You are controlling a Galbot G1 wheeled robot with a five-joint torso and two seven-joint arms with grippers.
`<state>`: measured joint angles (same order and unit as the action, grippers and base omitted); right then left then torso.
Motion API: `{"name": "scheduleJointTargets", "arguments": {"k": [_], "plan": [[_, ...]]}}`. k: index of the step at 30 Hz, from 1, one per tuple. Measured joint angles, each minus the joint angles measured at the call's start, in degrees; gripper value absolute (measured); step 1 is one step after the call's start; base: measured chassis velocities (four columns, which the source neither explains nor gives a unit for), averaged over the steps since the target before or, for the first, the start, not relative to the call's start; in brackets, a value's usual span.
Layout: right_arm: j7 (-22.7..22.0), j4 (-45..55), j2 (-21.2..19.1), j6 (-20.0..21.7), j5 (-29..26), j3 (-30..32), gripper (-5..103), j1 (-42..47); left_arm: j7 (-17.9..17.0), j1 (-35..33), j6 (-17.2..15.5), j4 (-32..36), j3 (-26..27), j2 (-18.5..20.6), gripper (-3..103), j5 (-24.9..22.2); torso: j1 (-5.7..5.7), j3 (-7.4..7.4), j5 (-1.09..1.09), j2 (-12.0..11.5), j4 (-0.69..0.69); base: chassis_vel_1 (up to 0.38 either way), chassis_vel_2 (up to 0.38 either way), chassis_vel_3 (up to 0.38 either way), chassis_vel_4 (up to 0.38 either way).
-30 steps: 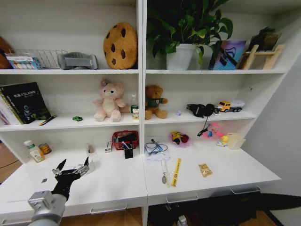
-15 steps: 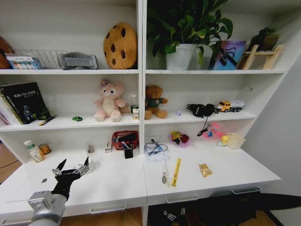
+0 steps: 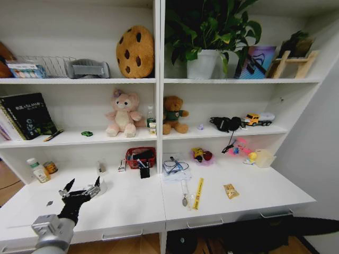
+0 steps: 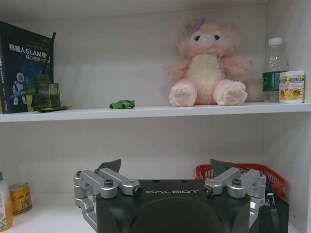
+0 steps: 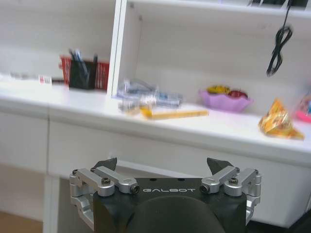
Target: Organize the objects on the table.
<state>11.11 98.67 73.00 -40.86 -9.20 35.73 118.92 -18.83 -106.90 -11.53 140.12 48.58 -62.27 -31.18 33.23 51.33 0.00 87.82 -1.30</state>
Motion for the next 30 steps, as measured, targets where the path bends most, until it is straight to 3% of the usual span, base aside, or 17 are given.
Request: {"name": "scheduleJointTargets", "arguments": {"k": [4, 10, 12, 13, 15, 16, 19, 20, 23, 30], "plan": [[3.45, 11.33, 0.69, 0.61, -6.58, 2.86, 100, 8.88, 0.00, 0.00, 0.00, 0.00, 0.00, 0.00, 100, 0.00, 0.00, 0.00, 0.00, 0.00, -0.01, 0.000, 0.000, 0.000, 0.000], [2.89, 24.51, 2.51, 4.00, -10.42, 5.59, 100, 12.17, 0.01, 0.00, 0.00, 0.00, 0.00, 0.00, 100, 0.00, 0.00, 0.00, 0.00, 0.00, -0.01, 0.000, 0.000, 0.000, 0.000], [0.71, 31.10, 2.49, 9.79, -13.07, 8.02, 100, 9.25, 0.00, 0.01, 0.00, 0.00, 0.00, 0.00, 100, 0.00, 0.00, 0.01, -0.01, 0.00, -0.01, 0.000, 0.000, 0.000, 0.000], [0.71, 31.10, 2.49, 9.79, -13.07, 8.02, 100, 9.25, 0.00, 0.01, 0.00, 0.00, 0.00, 0.00, 100, 0.00, 0.00, 0.01, -0.01, 0.00, -0.01, 0.000, 0.000, 0.000, 0.000], [-1.55, 33.05, 0.60, 17.00, -17.26, 11.30, 100, 1.49, 0.00, 0.00, 0.00, 0.00, 0.00, 0.00, 100, 0.00, 0.00, 0.01, 0.01, 0.00, -0.01, 0.000, 0.000, 0.000, 0.000], [-1.55, 33.05, 0.60, 17.00, -17.26, 11.30, 100, 1.49, 0.00, 0.00, 0.00, 0.00, 0.00, 0.00, 100, 0.00, 0.00, 0.01, 0.01, 0.00, -0.01, 0.000, 0.000, 0.000, 0.000], [-8.29, 30.06, -6.49, 27.17, -23.24, 15.30, 100, -11.02, 0.01, 0.00, 0.00, 0.00, 0.00, 0.01, 100, 0.00, 0.01, 0.02, 0.04, -0.02, 0.02, 0.000, 0.000, 0.000, 0.000], [-8.29, 30.06, -6.49, 27.17, -23.24, 15.30, 100, -11.02, 0.01, 0.00, 0.00, 0.00, 0.00, 0.01, 100, 0.00, 0.01, 0.02, 0.04, -0.02, 0.02, 0.000, 0.000, 0.000, 0.000], [-12.93, 27.16, -12.03, 34.41, -26.98, 16.47, 100, -15.98, 0.01, 0.01, 0.00, 0.00, 0.00, 0.00, 100, 0.00, 0.01, 0.02, 0.01, -0.02, 0.02, 0.000, 0.000, 0.000, 0.000], [-14.77, 21.62, -14.36, 42.38, -30.59, 15.24, 100, -19.08, 0.00, 0.00, 0.00, 0.00, 0.00, 0.00, 100, 0.00, 0.01, 0.02, 0.00, -0.02, -0.01, 0.000, 0.000, 0.000, 0.000]]}}
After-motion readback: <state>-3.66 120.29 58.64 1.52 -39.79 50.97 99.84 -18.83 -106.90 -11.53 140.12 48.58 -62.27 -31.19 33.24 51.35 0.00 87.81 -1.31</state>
